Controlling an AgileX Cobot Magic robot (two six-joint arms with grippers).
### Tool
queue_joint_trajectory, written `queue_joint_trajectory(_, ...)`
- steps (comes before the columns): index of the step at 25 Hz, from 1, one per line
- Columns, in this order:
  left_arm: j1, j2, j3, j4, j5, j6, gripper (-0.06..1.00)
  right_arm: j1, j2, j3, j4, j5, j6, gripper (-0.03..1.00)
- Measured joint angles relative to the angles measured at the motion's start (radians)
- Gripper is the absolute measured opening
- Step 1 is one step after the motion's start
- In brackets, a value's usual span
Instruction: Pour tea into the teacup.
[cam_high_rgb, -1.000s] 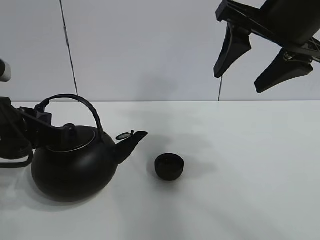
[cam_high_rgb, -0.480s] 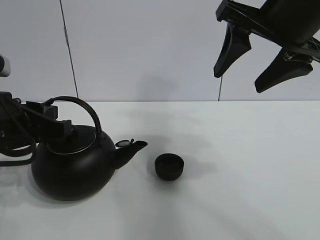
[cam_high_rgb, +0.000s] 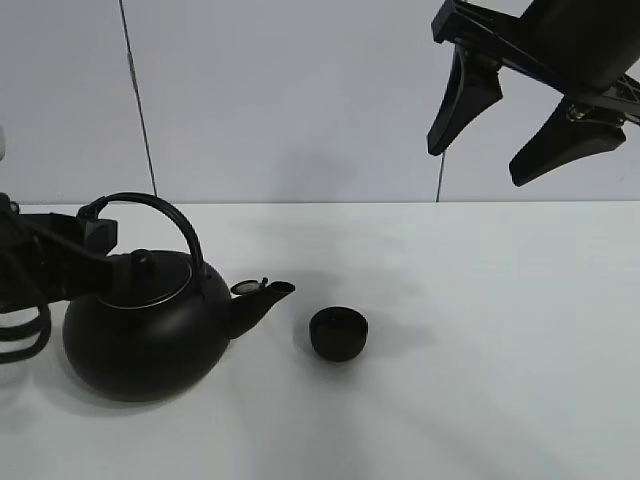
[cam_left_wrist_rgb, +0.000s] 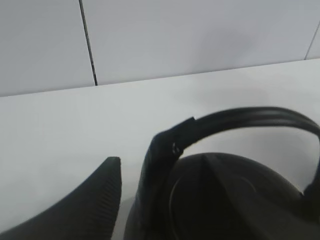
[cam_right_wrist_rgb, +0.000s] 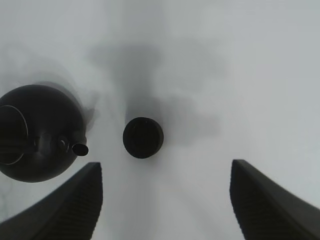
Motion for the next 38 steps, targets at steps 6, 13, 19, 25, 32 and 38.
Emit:
queue_joint_trajectory(6, 0.0, -0.118, 0.077, 0.049, -0.001, -0.045, 0.36, 0.0, 0.0, 0.0, 0.0, -0.001, 0.0, 0.49)
queue_joint_trajectory(13, 0.0, -0.374, 0.093, 0.049, 0.067, -0.092, 0.36, 0.0, 0.0, 0.0, 0.0, -0.002, 0.0, 0.49)
queue_joint_trajectory(19, 0.0, -0.519, -0.162, 0.048, 0.701, -0.086, 0.36, 0.0, 0.0, 0.0, 0.0, -0.001, 0.0, 0.49)
queue_joint_trajectory(25, 0.003, -0.456, -0.501, 0.054, 1.133, -0.088, 0.36, 0.0, 0.0, 0.0, 0.0, -0.001, 0.0, 0.49)
queue_joint_trajectory(32, 0.091, -0.235, -0.759, 0.062, 1.585, -0.21, 0.38, 0.0, 0.0, 0.0, 0.0, 0.0, 0.0, 0.49)
queue_joint_trajectory(38, 0.136, -0.185, -0.891, 0.069, 1.792, -0.227, 0.51, 0.0, 0.0, 0.0, 0.0, 0.001, 0.0, 0.49)
